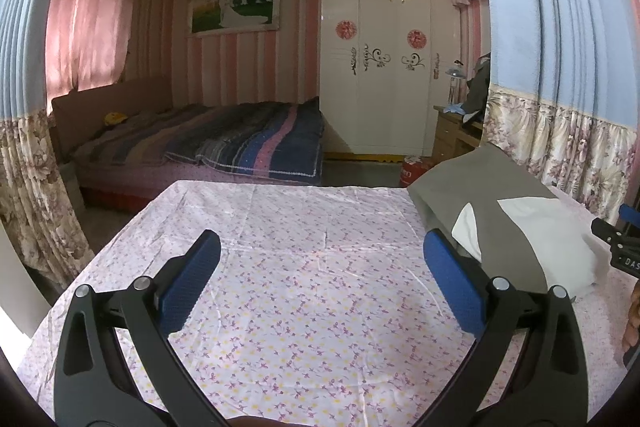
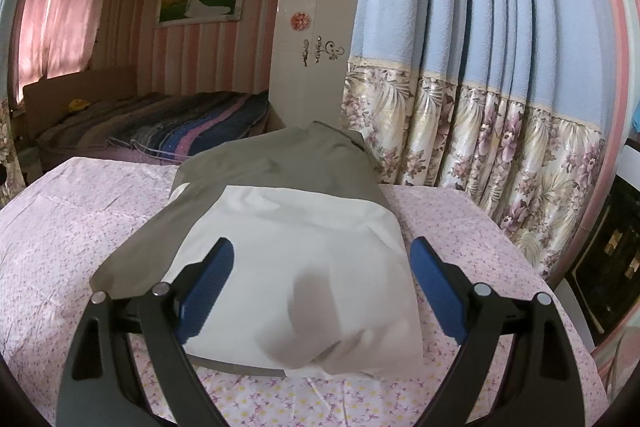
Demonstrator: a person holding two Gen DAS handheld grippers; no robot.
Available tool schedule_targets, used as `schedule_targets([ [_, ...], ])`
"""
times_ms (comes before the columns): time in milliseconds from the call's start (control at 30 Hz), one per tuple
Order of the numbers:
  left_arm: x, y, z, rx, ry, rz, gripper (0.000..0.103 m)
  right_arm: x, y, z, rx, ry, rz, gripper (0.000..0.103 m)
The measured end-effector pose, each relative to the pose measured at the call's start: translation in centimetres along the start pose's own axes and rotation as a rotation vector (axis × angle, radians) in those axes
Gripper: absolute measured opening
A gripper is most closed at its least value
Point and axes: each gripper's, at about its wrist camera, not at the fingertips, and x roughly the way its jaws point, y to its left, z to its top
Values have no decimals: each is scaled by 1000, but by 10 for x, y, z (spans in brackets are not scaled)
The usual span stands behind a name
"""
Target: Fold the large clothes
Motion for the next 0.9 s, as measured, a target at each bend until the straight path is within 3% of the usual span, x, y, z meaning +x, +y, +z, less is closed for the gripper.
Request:
schedule_targets([
  [533, -9, -3, 1, 24, -71, 16, 100, -1, 2, 0, -3, 0, 2, 90],
  [700, -1, 3, 1, -14, -12, -16, 100, 0, 3, -1, -8, -1, 5, 90],
  [900, -2, 10, 0, -35, -13, -18, 100, 0, 4, 0, -8, -1, 5, 90],
])
